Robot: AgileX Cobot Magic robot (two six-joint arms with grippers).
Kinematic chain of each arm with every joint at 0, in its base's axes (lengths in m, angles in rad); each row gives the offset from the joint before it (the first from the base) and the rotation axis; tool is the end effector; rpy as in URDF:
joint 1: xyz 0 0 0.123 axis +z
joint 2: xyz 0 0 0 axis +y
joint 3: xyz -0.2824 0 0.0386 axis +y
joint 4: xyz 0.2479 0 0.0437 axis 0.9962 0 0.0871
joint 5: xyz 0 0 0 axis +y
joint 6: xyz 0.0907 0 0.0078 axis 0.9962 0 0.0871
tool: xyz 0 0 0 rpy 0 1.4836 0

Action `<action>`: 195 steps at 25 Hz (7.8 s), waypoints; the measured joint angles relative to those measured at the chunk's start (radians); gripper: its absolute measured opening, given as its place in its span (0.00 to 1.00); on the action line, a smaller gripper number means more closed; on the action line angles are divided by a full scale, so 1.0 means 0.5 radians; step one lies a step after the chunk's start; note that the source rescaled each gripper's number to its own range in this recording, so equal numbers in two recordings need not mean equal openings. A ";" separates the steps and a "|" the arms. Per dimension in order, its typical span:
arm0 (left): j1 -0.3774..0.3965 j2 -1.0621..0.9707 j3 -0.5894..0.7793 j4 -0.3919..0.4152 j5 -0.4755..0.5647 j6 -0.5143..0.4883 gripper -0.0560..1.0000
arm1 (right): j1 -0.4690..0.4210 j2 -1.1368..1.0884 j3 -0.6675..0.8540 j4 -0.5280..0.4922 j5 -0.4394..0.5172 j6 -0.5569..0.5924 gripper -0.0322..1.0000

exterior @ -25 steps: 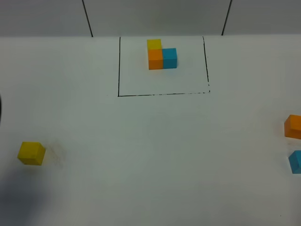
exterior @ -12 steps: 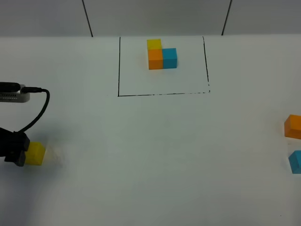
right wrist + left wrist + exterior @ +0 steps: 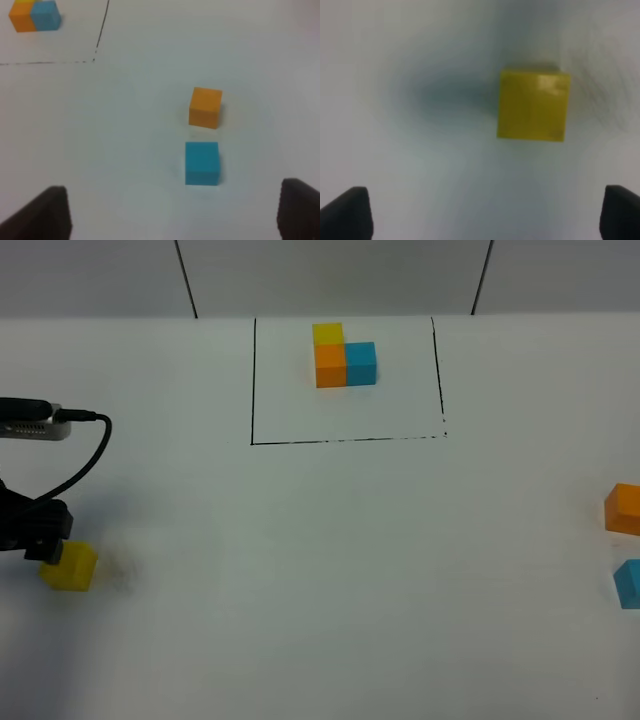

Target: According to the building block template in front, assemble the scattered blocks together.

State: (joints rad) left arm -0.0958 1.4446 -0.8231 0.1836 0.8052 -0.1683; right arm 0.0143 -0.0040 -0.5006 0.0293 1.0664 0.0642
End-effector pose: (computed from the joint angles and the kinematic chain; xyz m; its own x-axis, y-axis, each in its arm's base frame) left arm 0.2510 -0.0121 0.2115 -0.9687 0.0529 -0.2424 0.0247 0.9927 0.1182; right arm -0.0058 0.0023 0.2769 -0.4583 0.0717 -0.8859 -0.0012 0.9967 0.0813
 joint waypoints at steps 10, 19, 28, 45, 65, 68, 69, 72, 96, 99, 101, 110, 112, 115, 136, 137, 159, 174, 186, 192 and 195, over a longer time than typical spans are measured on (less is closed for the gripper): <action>0.000 0.334 -0.001 -0.075 -0.184 0.004 0.99 | 0.000 0.000 0.000 0.000 0.000 0.000 0.71; 0.000 0.613 -0.001 -0.128 -0.475 0.008 0.94 | 0.000 0.000 0.000 0.000 0.000 0.000 0.71; 0.000 0.686 -0.009 -0.135 -0.471 0.009 0.66 | 0.000 0.000 0.000 0.000 0.000 0.000 0.71; -0.528 0.820 -1.234 -0.144 0.301 1.258 0.06 | 0.000 0.000 0.000 0.000 0.000 0.000 0.71; -1.124 2.039 -2.728 -0.135 0.767 2.173 0.06 | 0.000 0.000 0.000 0.000 0.000 0.000 0.71; -1.133 2.099 -2.735 -0.135 0.767 2.171 0.06 | 0.000 0.000 0.000 0.000 0.000 0.000 0.71; -1.135 2.114 -2.738 -0.135 0.767 2.171 0.06 | 0.000 0.000 0.000 0.000 0.000 0.000 0.71; -1.135 2.140 -2.744 -0.135 0.767 2.171 0.06 | 0.000 0.000 0.000 0.000 0.000 0.000 0.71; -1.136 2.172 -2.748 -0.135 0.689 2.085 0.06 | 0.000 0.000 0.000 -0.002 0.000 0.000 0.71; -1.136 2.172 -2.748 -0.135 0.689 2.085 0.06 | 0.000 0.000 0.000 -0.002 0.000 0.000 0.71; -1.136 2.172 -2.748 -0.135 0.689 2.085 0.06 | 0.000 0.000 0.000 -0.002 0.000 0.000 0.71; -1.136 2.164 -2.748 -0.133 0.736 2.071 0.60 | 0.000 0.000 0.000 -0.002 0.000 0.000 0.71; -1.136 2.136 -2.748 -0.133 0.741 2.038 0.74 | 0.000 0.000 0.000 -0.002 0.000 0.000 0.71; -1.137 2.051 -2.746 -0.133 0.746 1.945 0.83 | 0.000 0.000 0.000 -0.002 0.000 0.000 0.71; -0.041 0.551 -1.444 -0.367 0.681 0.695 0.86 | 0.000 0.000 0.000 -0.002 0.000 0.000 0.71; 0.007 0.422 -1.292 -0.367 0.639 0.640 0.86 | 0.000 0.000 0.000 -0.002 0.000 0.000 0.71; -0.023 -2.194 0.558 -0.450 0.332 0.371 0.74 | 0.000 0.000 0.000 -0.002 0.000 0.000 0.71; -0.025 -2.900 0.633 -0.502 0.541 0.385 0.69 | 0.000 0.000 0.000 -0.002 0.000 0.000 0.71; -0.025 -2.900 0.633 -0.502 0.541 0.374 0.57 | 0.000 0.000 0.000 -0.002 0.000 0.000 0.71; -0.025 -2.900 0.633 -0.502 0.541 0.374 0.54 | 0.000 0.000 0.000 -0.002 0.000 0.000 0.71; -0.025 -2.900 0.633 -0.502 0.541 0.374 0.54 | 0.000 0.000 0.000 -0.002 0.000 0.000 0.71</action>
State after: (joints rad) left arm -0.1083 -0.0056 -0.5065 -0.0673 1.0756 0.0188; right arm 0.0143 -0.0040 -0.5006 0.0284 1.0664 0.0642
